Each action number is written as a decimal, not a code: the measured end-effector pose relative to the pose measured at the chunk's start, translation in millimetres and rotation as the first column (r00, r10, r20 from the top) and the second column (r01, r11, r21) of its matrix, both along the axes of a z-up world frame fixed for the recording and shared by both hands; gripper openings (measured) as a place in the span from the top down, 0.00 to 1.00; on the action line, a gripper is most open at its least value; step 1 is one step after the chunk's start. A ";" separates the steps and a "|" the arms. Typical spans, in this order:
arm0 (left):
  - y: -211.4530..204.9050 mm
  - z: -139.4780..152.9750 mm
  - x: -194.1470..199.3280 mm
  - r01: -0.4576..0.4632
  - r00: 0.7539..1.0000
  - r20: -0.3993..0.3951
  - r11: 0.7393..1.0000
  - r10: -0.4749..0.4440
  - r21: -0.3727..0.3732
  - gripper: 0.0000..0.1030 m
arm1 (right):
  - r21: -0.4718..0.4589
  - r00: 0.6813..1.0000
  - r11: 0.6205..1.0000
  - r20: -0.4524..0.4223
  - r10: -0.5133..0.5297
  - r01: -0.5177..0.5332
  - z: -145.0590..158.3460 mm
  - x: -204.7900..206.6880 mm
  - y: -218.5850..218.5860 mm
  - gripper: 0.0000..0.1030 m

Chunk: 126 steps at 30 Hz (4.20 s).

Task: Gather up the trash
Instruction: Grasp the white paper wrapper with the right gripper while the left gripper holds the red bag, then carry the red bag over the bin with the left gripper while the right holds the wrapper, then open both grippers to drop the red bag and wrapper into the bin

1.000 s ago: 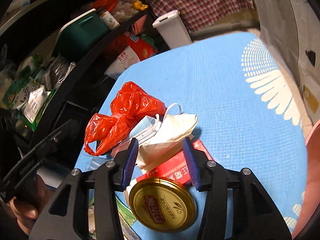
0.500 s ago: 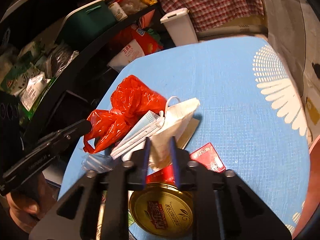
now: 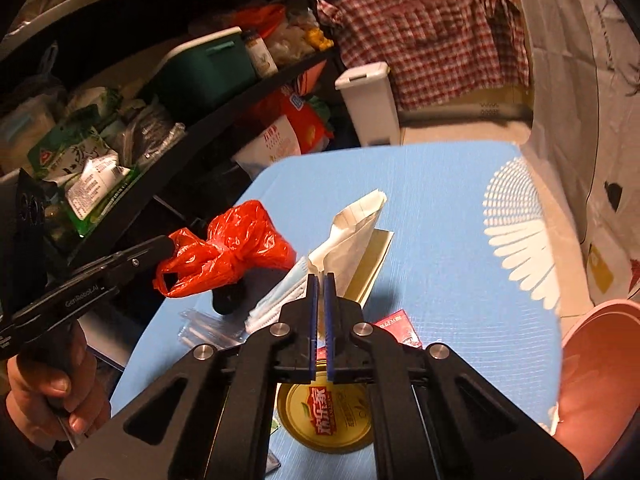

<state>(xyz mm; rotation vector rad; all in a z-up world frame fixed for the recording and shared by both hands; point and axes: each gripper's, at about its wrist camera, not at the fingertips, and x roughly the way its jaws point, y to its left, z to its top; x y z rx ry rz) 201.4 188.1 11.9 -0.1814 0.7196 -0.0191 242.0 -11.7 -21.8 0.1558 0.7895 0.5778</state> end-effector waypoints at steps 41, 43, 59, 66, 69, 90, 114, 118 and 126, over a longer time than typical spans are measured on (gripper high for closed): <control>-82.6 59.9 -69.7 0.115 0.976 0.175 0.990 -0.129 0.085 0.99 | -0.080 0.943 0.982 0.301 -0.140 0.171 109.1 -119.7 -144.7 0.97; -86.7 60.4 -70.2 0.124 0.974 0.178 0.988 -0.138 0.086 0.99 | -0.074 0.939 0.979 0.304 -0.160 0.191 108.6 -121.9 -155.6 0.97; -115.5 59.2 -67.8 0.174 0.966 0.176 0.980 -0.189 0.095 0.99 | -0.123 0.919 0.947 0.307 -0.249 0.298 86.6 -124.1 -193.3 0.97; -127.5 56.1 -63.5 0.197 0.962 0.173 0.976 -0.211 0.096 0.99 | -0.118 0.913 0.935 0.289 -0.290 0.334 81.2 -123.9 -211.1 0.97; -134.9 54.8 -62.7 0.212 0.958 0.174 0.972 -0.226 0.096 0.99 | -0.120 0.910 0.929 0.278 -0.307 0.350 78.9 -124.6 -218.7 0.97; -203.8 47.7 -57.0 0.331 0.924 0.167 0.938 -0.345 0.107 0.99 | -0.168 0.902 0.898 0.230 -0.367 0.408 62.8 -120.4 -244.6 0.97; -274.4 24.9 -45.2 0.430 0.893 0.099 0.897 -0.439 0.104 0.99 | -0.240 0.889 0.863 0.237 -0.392 0.444 47.7 -108.8 -249.2 0.97; -282.4 19.9 -40.1 0.436 0.892 0.083 0.894 -0.444 0.100 0.99 | -0.249 0.892 0.862 0.227 -0.392 0.442 43.4 -104.9 -249.6 0.97; -295.8 11.3 -32.0 0.507 0.860 0.042 0.861 -0.508 0.039 0.95 | -0.260 0.893 0.857 0.193 -0.406 0.446 35.3 -96.1 -254.7 0.91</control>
